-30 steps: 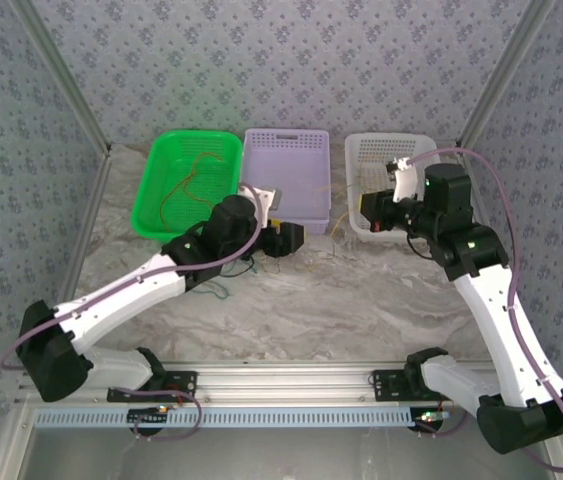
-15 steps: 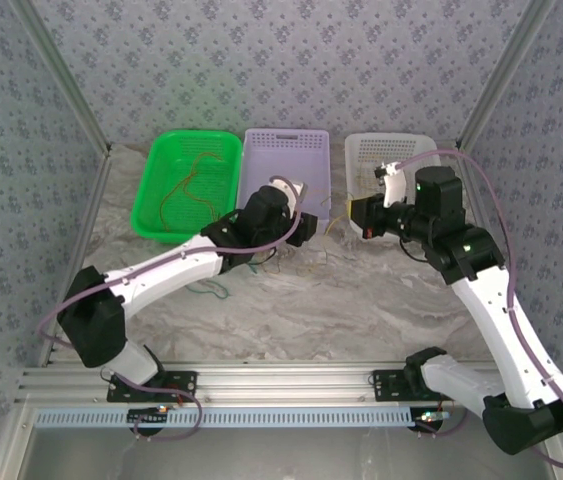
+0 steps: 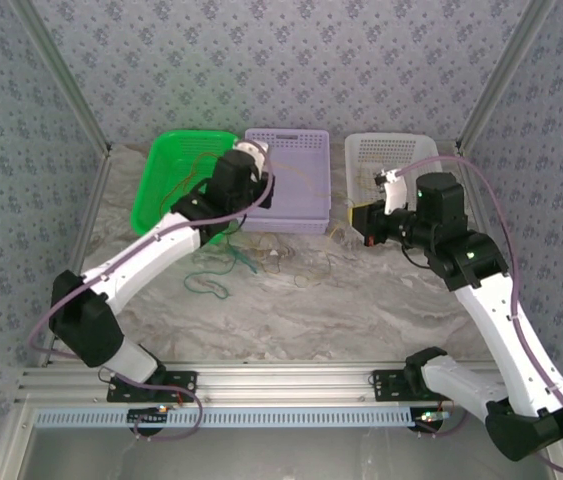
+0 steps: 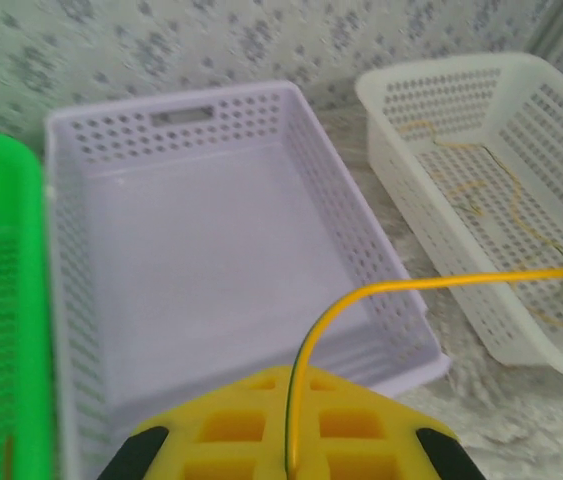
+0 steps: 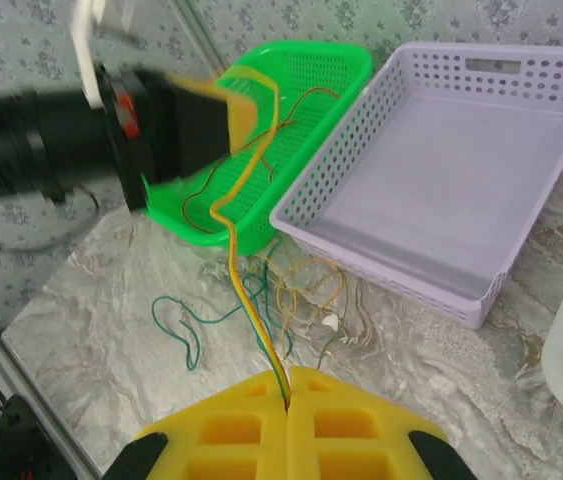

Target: Untangle the cables

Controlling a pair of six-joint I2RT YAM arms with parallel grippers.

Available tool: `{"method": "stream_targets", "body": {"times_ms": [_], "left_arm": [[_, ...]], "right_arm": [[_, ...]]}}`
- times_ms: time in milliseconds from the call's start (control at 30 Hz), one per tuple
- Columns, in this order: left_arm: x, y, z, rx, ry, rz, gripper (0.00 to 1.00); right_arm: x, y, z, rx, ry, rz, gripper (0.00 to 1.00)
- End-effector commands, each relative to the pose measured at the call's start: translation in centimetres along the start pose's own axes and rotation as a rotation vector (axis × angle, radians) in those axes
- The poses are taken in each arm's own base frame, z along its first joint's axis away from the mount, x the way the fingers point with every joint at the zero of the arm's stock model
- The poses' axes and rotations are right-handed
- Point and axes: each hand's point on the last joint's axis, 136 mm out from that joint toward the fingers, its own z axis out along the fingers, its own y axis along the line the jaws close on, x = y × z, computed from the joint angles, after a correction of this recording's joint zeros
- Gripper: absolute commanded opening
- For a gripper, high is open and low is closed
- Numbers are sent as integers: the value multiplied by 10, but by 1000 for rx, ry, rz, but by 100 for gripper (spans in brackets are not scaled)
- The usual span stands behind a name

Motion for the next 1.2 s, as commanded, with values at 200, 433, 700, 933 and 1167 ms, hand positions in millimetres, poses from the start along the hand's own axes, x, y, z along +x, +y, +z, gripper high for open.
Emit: {"method": "stream_targets", "body": {"times_ms": [200, 433, 700, 933, 1167], "left_arm": [[-123, 22, -62, 50, -237, -8, 0], [-169, -4, -79, 179, -347, 33, 0], [-195, -27, -86, 315, -414, -76, 0], [-232, -55, -125, 430, -610, -92, 0], [-259, -91, -141, 495, -743, -58, 0]], "right_arm": [[44, 13, 34, 24, 179, -145, 0], [79, 40, 56, -76, 267, -214, 0], [19, 22, 33, 27, 112, -151, 0], [-37, 14, 4, 95, 4, -147, 0], [-100, -14, -26, 232, -140, -93, 0]]}}
